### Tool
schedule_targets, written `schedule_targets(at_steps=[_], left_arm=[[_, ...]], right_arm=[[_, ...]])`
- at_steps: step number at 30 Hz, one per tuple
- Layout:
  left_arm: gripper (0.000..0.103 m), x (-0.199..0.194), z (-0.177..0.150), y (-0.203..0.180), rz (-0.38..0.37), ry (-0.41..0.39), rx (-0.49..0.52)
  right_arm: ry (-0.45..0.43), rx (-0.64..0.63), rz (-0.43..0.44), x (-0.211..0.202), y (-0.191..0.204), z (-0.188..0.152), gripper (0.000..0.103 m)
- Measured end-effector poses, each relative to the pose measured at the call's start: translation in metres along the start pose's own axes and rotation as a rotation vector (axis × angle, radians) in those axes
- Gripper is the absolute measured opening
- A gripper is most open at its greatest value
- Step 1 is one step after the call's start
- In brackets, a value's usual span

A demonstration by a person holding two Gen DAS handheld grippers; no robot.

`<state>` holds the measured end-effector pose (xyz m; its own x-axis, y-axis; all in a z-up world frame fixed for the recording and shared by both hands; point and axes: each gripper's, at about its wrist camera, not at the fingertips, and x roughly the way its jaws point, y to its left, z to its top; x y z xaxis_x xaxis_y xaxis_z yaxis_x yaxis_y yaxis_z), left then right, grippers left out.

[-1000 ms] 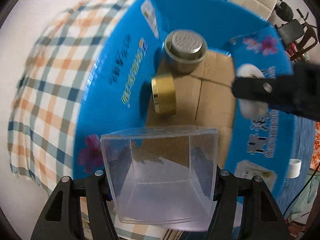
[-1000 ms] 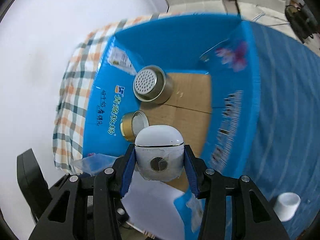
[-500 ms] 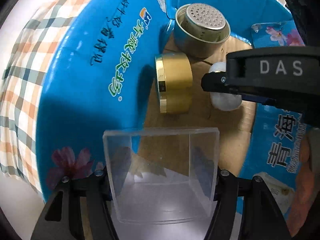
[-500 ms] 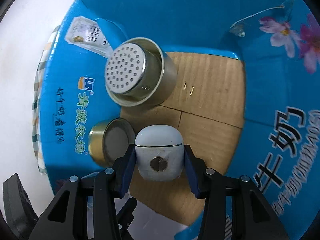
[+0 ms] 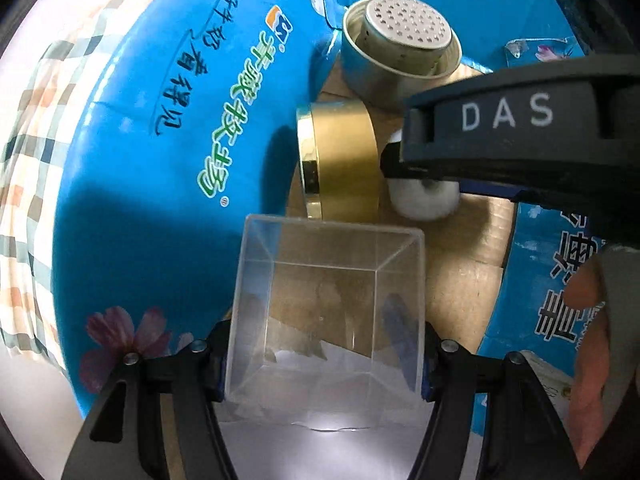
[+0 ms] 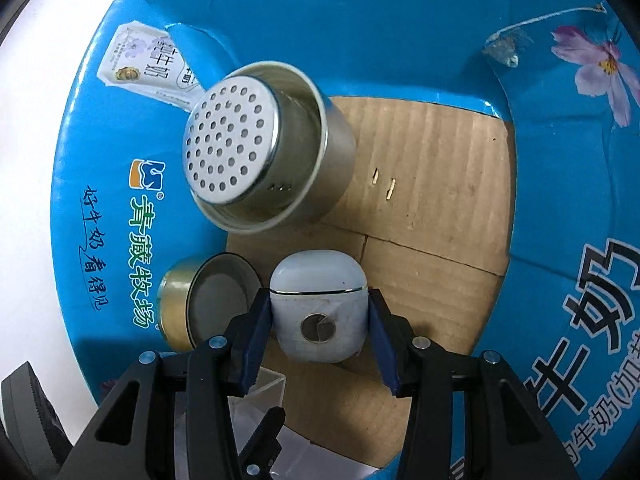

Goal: Organize rigid objects
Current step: 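Open both tools to release the cube and earbud case, then withdraw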

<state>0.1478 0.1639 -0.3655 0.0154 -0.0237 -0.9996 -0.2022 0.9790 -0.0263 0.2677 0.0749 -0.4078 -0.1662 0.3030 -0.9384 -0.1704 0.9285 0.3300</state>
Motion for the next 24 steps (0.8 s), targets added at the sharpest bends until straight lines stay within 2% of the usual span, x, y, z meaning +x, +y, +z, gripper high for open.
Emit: schedule_targets(at_steps=[1,4,5,7,11,17,19,22,23,24], left_arm=[[0.063,-0.001,0.004,0.003,-0.001,-0.003,-0.001],[0.066,-0.008,0.003,0.004,-0.003,-0.010,-0.009],[0.071,-0.013,0.004,0.006,-0.003,-0.017,-0.010],[0.088,-0.021,0.004,0.007,0.000,-0.039,-0.010],[0.098,-0.036,0.001,0.010,-0.004,-0.061,-0.018],[0.099,-0.066,-0.006,0.017,0.016,-0.112,-0.022],[0.099,-0.080,-0.011,0.021,0.033,-0.141,-0.025],[0.103,-0.098,-0.016,0.029,0.056,-0.181,-0.032],[0.103,-0.105,-0.017,0.030,0.059,-0.192,-0.034],[0.103,-0.111,-0.019,0.031,0.061,-0.202,-0.037]], right_arm=[[0.005,-0.008,-0.006,0.001,0.000,0.000,0.052],[0.013,-0.013,-0.009,0.002,0.001,-0.001,0.067],[0.009,-0.015,-0.021,0.001,0.001,-0.002,0.068],[0.009,-0.021,-0.030,-0.003,0.001,-0.003,0.068],[0.007,-0.012,-0.040,-0.015,-0.006,-0.004,0.074],[-0.016,-0.042,-0.044,-0.043,-0.001,-0.014,0.074],[-0.032,-0.052,-0.048,-0.053,0.002,-0.016,0.078],[-0.064,-0.082,-0.060,-0.073,0.009,-0.025,0.088],[-0.078,-0.097,-0.071,-0.082,0.011,-0.028,0.099],[-0.086,-0.105,-0.076,-0.087,0.019,-0.035,0.102]])
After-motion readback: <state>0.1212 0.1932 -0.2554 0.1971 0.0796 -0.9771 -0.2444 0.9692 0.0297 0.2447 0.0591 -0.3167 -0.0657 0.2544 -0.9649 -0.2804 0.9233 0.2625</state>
